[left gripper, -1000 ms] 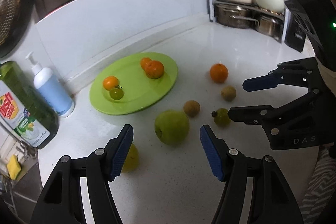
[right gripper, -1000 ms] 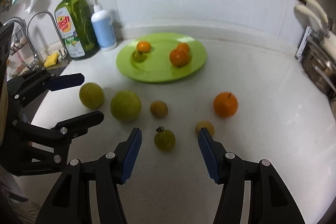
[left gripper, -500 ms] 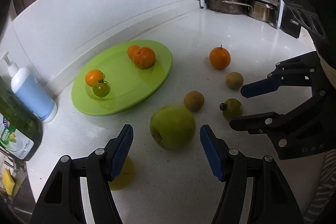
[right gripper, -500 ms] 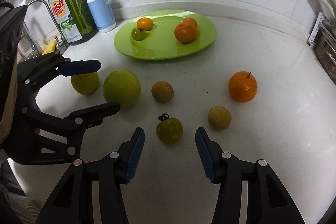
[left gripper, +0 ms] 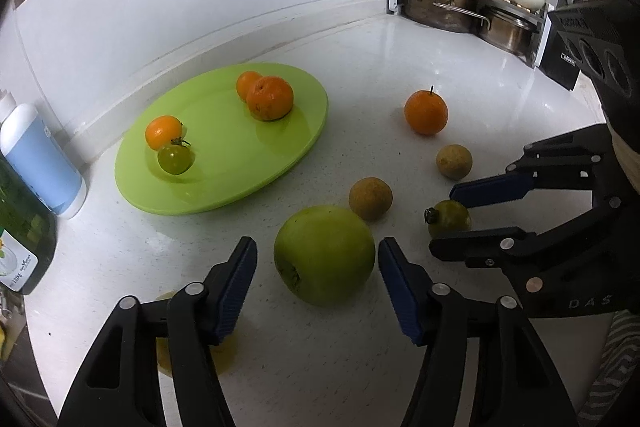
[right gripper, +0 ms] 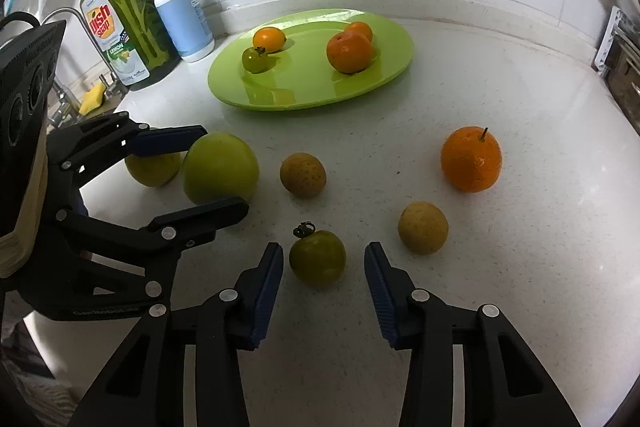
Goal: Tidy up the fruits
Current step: 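Grasp the large green apple with the left tool while the right tool grasps the small green tomato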
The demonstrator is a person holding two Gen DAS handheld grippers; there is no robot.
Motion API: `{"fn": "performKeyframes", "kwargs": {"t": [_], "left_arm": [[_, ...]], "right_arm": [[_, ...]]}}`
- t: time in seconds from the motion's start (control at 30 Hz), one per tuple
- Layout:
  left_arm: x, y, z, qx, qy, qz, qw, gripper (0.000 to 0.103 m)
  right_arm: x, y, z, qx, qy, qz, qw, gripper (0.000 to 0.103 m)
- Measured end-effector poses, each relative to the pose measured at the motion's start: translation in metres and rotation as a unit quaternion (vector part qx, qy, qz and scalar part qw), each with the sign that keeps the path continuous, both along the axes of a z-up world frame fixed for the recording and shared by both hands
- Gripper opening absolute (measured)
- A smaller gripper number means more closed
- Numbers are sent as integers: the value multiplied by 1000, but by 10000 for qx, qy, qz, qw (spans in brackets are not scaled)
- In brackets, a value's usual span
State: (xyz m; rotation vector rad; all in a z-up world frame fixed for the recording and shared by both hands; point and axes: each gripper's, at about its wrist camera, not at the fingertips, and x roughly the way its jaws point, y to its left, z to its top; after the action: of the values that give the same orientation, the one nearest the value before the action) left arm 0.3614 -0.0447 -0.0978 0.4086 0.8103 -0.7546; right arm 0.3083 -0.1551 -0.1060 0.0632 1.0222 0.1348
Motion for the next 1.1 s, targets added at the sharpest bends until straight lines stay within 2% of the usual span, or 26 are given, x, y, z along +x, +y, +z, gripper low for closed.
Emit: {"fn": "performKeyframes", "kwargs": {"t": [0.2, 0.3, 0.77, 1.1], "left_arm": [[1, -2, -1, -43, 122, 38, 9999, 50], [0, -2, -1, -28, 110, 70, 9999, 50], [-3, 1, 2, -95, 202, 289, 9993, 50], [-8, 9, 21, -233, 71, 614, 9978, 50]], "right_arm": [[2, -1, -1, 67, 17, -13, 10000, 36], [2, -1, -1, 106, 33, -2, 9999, 30], [1, -2, 2, 113, -24, 4, 9999, 30], [0, -1, 14, 154, -196, 32, 9997, 30]]}}
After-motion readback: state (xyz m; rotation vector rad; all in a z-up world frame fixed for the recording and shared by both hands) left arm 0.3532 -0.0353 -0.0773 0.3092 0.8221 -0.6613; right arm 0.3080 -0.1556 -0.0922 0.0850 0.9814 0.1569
